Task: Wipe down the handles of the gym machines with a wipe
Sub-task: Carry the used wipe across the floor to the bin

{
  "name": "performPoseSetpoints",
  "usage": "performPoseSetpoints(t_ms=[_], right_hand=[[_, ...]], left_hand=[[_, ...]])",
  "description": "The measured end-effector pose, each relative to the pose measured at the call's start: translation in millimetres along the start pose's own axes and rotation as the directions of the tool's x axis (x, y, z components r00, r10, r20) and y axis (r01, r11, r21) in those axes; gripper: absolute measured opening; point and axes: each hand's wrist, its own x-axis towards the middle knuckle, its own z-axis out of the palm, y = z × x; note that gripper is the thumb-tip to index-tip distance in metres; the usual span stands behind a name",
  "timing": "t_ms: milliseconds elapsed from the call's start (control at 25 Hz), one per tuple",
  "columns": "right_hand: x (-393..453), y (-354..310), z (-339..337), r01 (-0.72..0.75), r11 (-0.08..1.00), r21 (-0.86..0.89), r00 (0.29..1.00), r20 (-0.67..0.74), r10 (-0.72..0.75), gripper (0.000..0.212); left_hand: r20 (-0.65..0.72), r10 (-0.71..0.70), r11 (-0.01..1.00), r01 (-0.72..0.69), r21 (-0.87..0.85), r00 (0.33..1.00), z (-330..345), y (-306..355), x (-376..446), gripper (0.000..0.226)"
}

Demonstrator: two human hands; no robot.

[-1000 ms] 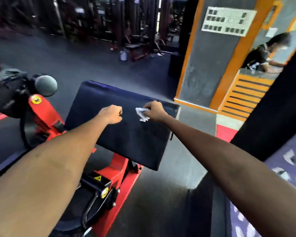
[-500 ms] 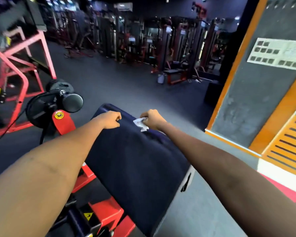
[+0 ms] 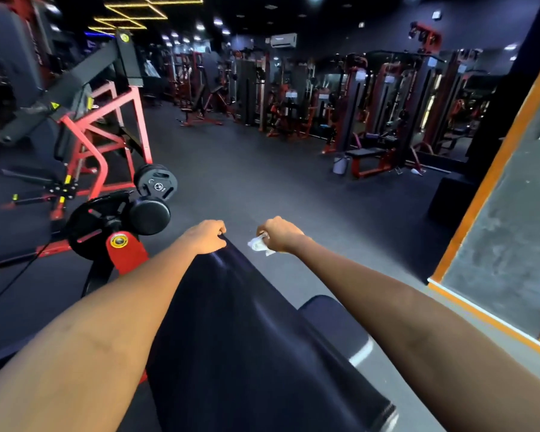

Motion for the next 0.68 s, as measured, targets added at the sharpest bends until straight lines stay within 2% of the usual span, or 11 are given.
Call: performPoseSetpoints(t_ms=[120, 320, 560, 680], right_hand=[[37, 19, 11, 0.121, 0.985, -0.124, 0.99, 0.089, -0.111, 0.04], [101, 69, 13, 0.294, 0.938, -0.181, 0.955, 0.099, -0.28, 0.039], [121, 103, 5, 0.413, 0.893, -0.178, 0.91, 0.098, -0.402, 0.025], [120, 120, 2, 0.424, 0.884, -0.194, 0.905, 0.11, -0.41, 0.031]], left_hand=[[-0.016, -0.037, 0.998, 0.038, 0.041, 0.999, 16, 3, 21, 0.036], [-0.082, -0.154, 0.974, 0.165, 0.154, 0.985, 27, 30, 50, 0.04], [-0.077, -0.265, 0.946, 0.275, 0.17, 0.961, 31, 70, 74, 0.043], [-0.041, -0.285, 0.934, 0.287, 0.213, 0.958, 33, 88, 80, 0.044]])
